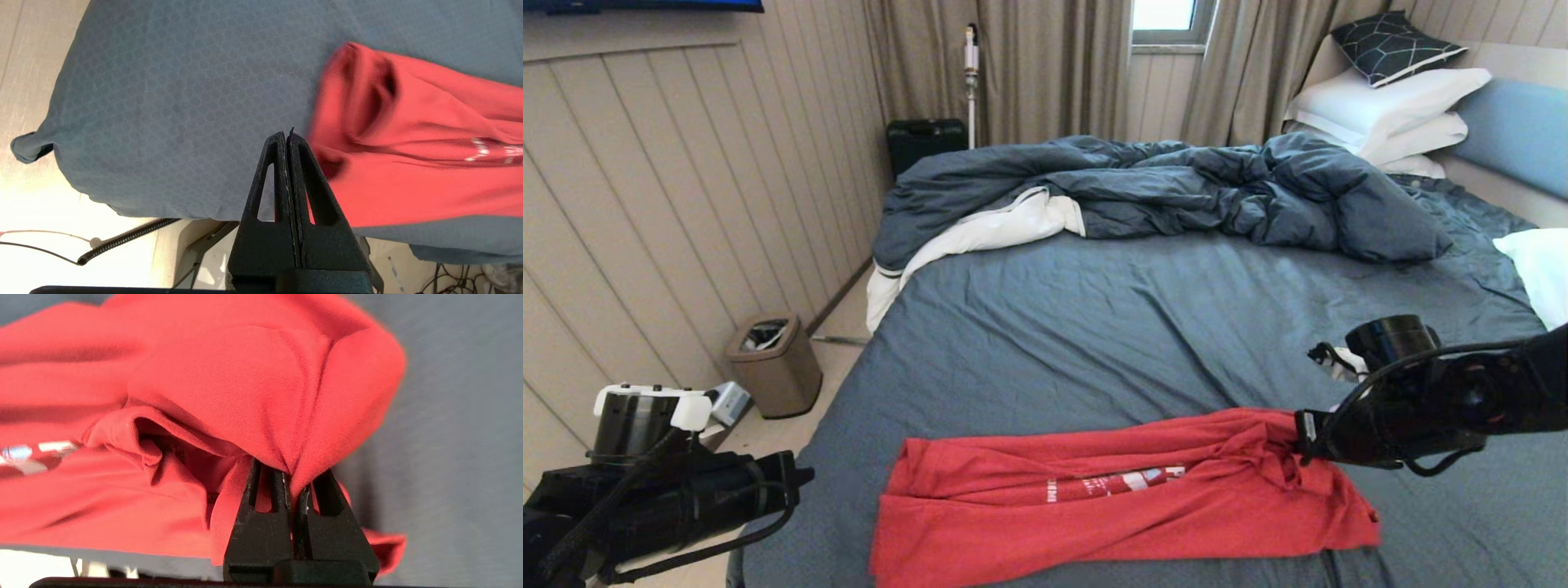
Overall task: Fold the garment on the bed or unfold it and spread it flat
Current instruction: Fold the red T-shirt
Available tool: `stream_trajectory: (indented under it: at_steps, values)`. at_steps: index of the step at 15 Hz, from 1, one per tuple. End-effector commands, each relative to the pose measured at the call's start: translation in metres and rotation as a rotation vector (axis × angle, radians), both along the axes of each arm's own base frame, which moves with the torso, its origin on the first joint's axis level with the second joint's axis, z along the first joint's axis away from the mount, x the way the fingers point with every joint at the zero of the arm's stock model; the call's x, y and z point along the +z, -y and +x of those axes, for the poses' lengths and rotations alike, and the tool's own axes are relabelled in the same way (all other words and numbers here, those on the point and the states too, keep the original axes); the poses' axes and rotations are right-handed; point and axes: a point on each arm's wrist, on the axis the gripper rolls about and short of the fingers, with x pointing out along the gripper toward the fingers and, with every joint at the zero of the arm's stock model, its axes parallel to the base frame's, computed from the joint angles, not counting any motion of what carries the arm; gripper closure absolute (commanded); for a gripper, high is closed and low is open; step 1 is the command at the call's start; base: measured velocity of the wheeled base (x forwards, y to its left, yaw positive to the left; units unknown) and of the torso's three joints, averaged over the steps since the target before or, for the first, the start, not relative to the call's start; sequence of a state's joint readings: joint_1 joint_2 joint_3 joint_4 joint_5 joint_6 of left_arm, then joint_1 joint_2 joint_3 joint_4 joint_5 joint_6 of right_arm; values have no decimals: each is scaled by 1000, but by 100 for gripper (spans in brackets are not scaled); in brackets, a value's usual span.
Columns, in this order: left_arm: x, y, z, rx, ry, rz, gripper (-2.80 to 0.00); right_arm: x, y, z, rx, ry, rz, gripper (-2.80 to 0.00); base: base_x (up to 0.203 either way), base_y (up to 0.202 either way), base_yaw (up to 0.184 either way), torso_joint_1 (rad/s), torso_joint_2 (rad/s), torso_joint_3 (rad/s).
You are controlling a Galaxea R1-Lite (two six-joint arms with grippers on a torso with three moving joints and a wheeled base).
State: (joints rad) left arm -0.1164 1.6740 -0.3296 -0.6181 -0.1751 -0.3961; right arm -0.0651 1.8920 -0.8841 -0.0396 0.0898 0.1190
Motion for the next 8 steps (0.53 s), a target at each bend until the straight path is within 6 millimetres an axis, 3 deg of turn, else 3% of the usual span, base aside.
stream_trajectory:
  at_steps: [1,8]
  values:
    - [0,0,0,1,0,-3,0,-2,12,2,-27,-1,-6,0,0,0,0,0,0,0]
    - [-2,0,0,-2,-7,-2,0,5,84,0,-164,-13,-61,0,0,0,0,0,0,0]
